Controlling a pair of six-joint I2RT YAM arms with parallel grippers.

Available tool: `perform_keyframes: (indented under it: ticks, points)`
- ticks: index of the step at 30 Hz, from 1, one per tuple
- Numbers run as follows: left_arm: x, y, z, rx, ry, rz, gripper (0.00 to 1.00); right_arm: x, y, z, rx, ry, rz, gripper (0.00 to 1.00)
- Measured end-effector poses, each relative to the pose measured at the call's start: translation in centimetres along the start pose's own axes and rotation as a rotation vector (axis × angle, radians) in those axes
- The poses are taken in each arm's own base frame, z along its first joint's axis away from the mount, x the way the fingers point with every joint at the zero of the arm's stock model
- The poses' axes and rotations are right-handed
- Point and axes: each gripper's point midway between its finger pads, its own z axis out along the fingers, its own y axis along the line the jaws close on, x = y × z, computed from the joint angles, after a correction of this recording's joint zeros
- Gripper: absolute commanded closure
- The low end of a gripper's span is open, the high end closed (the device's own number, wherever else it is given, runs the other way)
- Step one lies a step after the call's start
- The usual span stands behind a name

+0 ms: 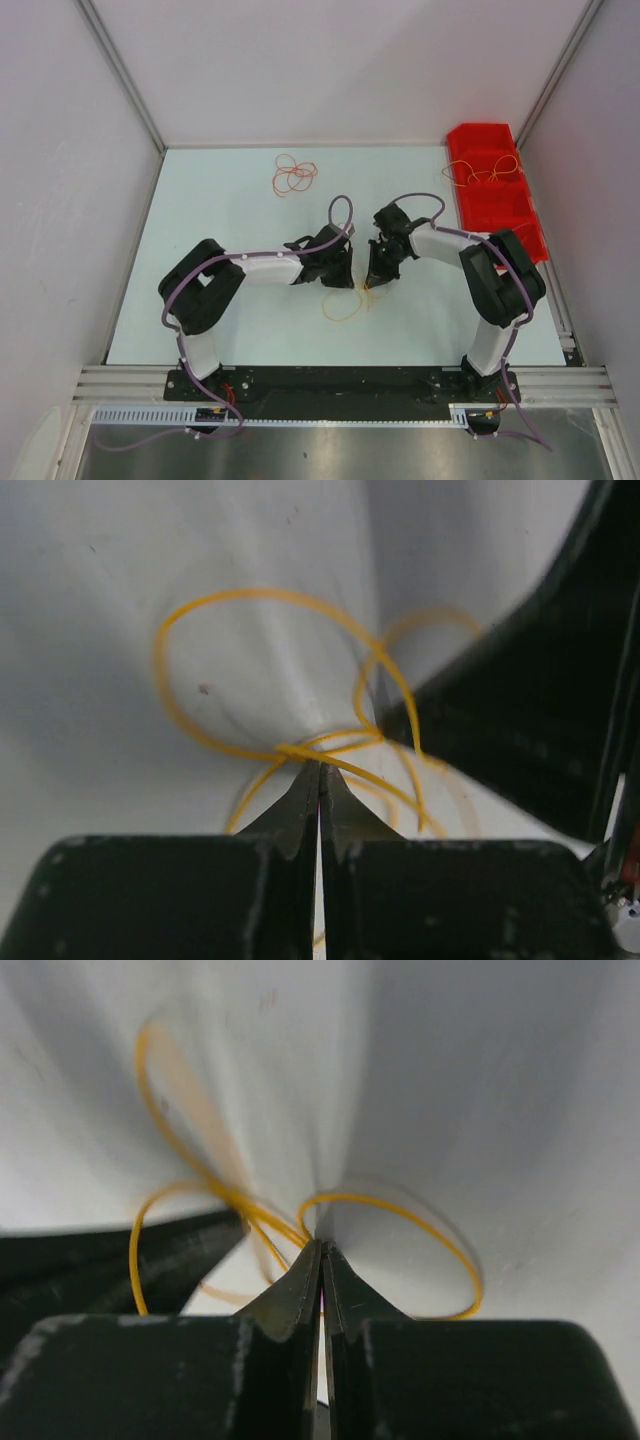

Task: Untangle the cables

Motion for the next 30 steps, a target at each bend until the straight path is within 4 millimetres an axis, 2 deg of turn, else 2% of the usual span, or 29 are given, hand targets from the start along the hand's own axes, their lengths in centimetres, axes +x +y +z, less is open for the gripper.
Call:
perform_keyframes:
  ticks: [3,4,8,12,14,15,16,17,18,19,21,22,24,27,30]
  points:
    - [-0.8,0.5,0.0,-0.025,-0.009,0.019,1.0,2.0,0.3,-0.3,0.005,0.019,-0.014,0.9]
    - [-0.9,0.6,-0.1,-0.031,-0.008,0.026,1.0,2.1,0.4,-0.5,0.006,0.014,-0.013,0.85]
    - [-0.8,1.2,-0.5,-0.067,0.006,0.053,1.0,1.1,0.6,-1.5,0.003,-0.038,-0.004,0.76]
    - [-0.4,1.9,-2.0,-0.11,0.027,0.078,0.94,-0.2,0.8,-3.1,-0.014,-0.1,0.003,0.68]
    - [-0.6,2.0,-3.4,-0.129,0.02,0.094,0.91,-0.7,1.0,-3.9,-0.025,-0.129,0.002,0.59]
    - [-0.9,2.1,-4.2,-0.142,0.011,0.1,0.87,-1.0,1.1,-4.3,-0.029,-0.145,0.006,0.52]
    - [-1.2,2.0,-4.9,-0.149,0.0,0.105,0.85,-1.2,1.1,-4.6,-0.033,-0.153,0.012,0.41]
    - [-1.6,1.9,-5.7,-0.157,-0.015,0.113,0.81,-1.4,1.1,-4.9,-0.035,-0.166,0.017,0.36]
    - [-2.0,1.8,-6.5,-0.163,-0.03,0.117,0.69,-1.7,1.0,-5.3,-0.032,-0.179,0.025,0.31]
    - [-2.4,1.8,-7.2,-0.165,-0.042,0.122,0.63,-1.8,0.9,-5.5,-0.029,-0.187,0.032,0.23]
    - [-3.1,1.6,-8.7,-0.166,-0.066,0.125,0.56,-2.0,0.9,-6.2,-0.026,-0.208,0.038,0.17]
    - [-3.4,1.6,-9.4,-0.166,-0.075,0.124,0.54,-2.1,1.0,-6.7,-0.026,-0.222,0.041,0.08]
    - [-3.9,1.9,-10.8,-0.171,-0.088,0.117,0.52,-2.3,1.4,-7.7,-0.032,-0.256,0.043,0.01]
    - [-4.4,3.0,-12.8,-0.195,-0.103,0.101,0.44,-2.1,2.3,-8.8,-0.03,-0.305,0.036,0.0]
    - [-4.8,4.2,-15.9,-0.213,-0.143,0.087,0.36,-1.4,2.8,-8.7,0.004,-0.321,0.039,0.0]
